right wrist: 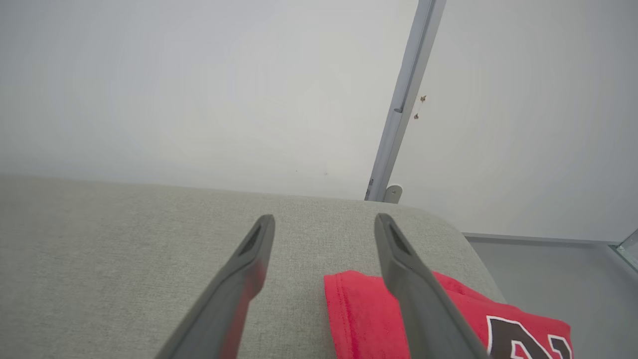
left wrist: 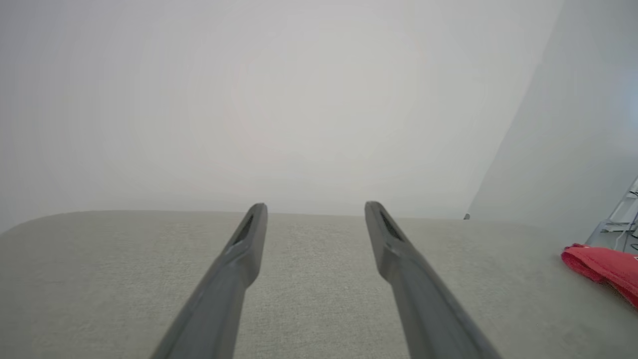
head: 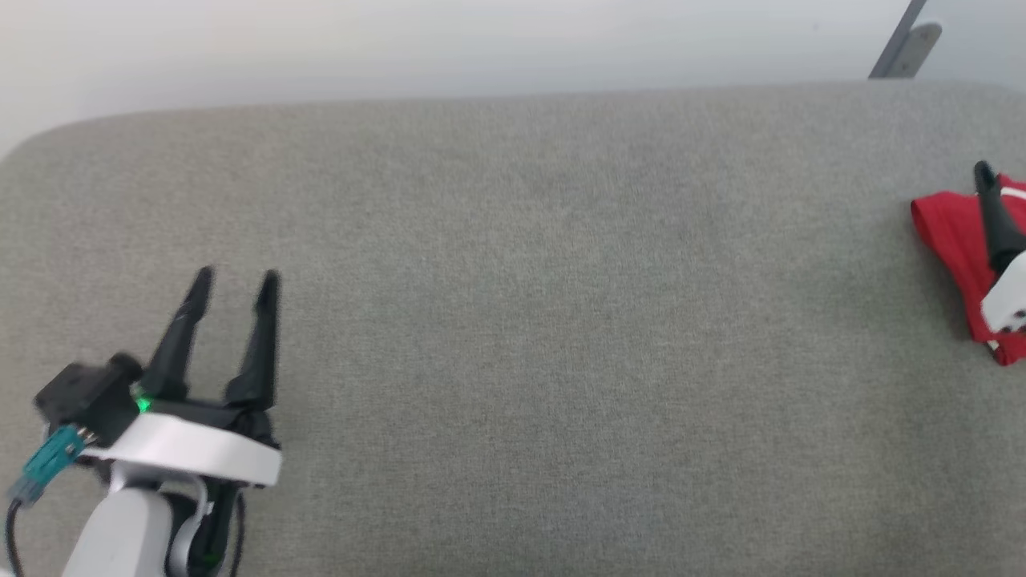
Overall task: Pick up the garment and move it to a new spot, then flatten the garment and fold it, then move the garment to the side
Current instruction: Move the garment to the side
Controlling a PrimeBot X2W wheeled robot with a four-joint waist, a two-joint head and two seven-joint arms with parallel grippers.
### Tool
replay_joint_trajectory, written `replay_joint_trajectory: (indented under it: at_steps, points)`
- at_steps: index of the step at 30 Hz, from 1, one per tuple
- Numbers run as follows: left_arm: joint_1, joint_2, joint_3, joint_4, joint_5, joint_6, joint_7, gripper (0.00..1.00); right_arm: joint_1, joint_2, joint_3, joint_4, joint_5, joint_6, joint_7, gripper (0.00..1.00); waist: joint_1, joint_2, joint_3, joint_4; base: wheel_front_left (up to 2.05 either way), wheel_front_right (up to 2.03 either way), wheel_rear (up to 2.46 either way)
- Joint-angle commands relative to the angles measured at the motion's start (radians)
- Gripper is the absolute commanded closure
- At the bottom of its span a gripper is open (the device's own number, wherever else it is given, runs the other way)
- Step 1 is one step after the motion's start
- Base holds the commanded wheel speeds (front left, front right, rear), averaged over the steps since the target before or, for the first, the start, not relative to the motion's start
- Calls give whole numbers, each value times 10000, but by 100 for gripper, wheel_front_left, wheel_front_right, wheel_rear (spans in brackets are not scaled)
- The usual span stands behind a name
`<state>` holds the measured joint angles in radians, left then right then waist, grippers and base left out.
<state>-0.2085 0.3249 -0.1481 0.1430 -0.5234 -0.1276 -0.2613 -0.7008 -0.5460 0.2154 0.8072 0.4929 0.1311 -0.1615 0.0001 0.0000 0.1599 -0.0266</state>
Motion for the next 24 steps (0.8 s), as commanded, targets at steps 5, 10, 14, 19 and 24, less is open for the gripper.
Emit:
replay_joint_trajectory:
  at_steps: [5, 10, 14, 19, 24]
  points:
    - [758, -240, 731, -194, 443, -24, -47, 0, 1200, 84, 288, -1327, 379, -5, -579, 0, -1, 0, -585, 144, 0, 0, 0]
    - [1367, -462, 1407, -518, 893, -24, -47, 0, 2096, 312, 260, -2202, 147, -5, -893, 0, -1, 0, -881, 194, 0, 0, 0]
    - [1909, -733, 1933, -826, 1148, -24, -47, 0, 2828, 644, 122, -2777, -161, -5, -997, 0, -1, 0, -1102, 203, 0, 0, 0]
    - [2541, -989, 2348, -1217, 1367, -24, -47, 0, 3706, 1030, -100, -3661, -520, -5, -1031, 0, -1, 0, -1306, 206, 0, 0, 0]
    - [3000, -1203, 2590, -1486, 1455, -24, -47, 0, 4509, 1413, -497, -4367, -813, -5, -1033, 0, -1, 0, -1439, 235, 0, 0, 0]
